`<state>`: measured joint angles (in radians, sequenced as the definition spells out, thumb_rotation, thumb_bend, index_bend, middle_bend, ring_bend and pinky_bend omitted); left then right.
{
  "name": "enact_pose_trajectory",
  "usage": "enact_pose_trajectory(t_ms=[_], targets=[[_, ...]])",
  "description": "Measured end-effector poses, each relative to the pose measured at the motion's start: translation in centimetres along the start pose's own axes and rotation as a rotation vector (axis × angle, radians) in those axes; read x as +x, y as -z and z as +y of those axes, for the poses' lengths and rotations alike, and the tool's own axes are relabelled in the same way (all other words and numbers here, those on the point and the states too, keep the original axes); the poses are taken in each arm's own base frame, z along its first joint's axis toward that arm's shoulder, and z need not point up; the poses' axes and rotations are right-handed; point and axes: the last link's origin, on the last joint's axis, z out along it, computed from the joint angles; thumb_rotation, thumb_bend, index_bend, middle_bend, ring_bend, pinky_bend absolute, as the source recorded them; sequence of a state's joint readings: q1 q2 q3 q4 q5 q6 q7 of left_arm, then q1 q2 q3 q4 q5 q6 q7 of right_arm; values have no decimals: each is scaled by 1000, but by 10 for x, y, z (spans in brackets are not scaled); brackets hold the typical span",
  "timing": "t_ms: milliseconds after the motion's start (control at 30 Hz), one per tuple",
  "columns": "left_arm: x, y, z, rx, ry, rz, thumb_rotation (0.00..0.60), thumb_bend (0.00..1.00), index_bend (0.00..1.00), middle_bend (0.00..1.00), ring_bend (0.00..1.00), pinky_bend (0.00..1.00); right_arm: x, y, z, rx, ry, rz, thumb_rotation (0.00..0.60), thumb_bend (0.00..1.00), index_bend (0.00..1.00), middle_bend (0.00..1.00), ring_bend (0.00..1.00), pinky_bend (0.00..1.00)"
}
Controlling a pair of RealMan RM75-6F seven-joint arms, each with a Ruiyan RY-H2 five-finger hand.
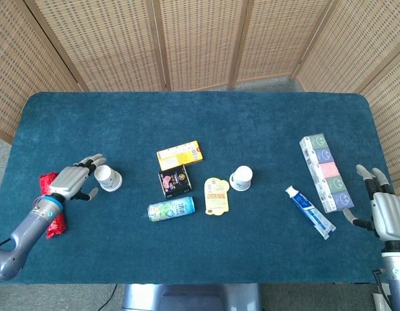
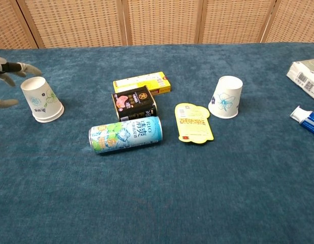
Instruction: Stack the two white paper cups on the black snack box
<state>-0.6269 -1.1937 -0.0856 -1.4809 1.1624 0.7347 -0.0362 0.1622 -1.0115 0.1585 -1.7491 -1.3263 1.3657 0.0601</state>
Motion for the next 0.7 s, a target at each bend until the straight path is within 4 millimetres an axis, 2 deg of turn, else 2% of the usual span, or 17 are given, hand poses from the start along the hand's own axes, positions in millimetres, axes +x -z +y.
enact_pose_trajectory(t_ms=[200,533,700], targets=[[-4,2,3,21,-9,-8,600,477,0,0,0,172,-1,0,0,2,-3,-3,600,282,0,183,0,318],[-4,-11,16,-9,-13,26,600,477,0,0,0,200,1,1,3,-4,-7,0,600,283,0,183,0,318],[-10,-19,21,-18,-17,9,600,477,58,0,8,313,2,3,5,-9,-8,1,600,281,0,183,0,318]])
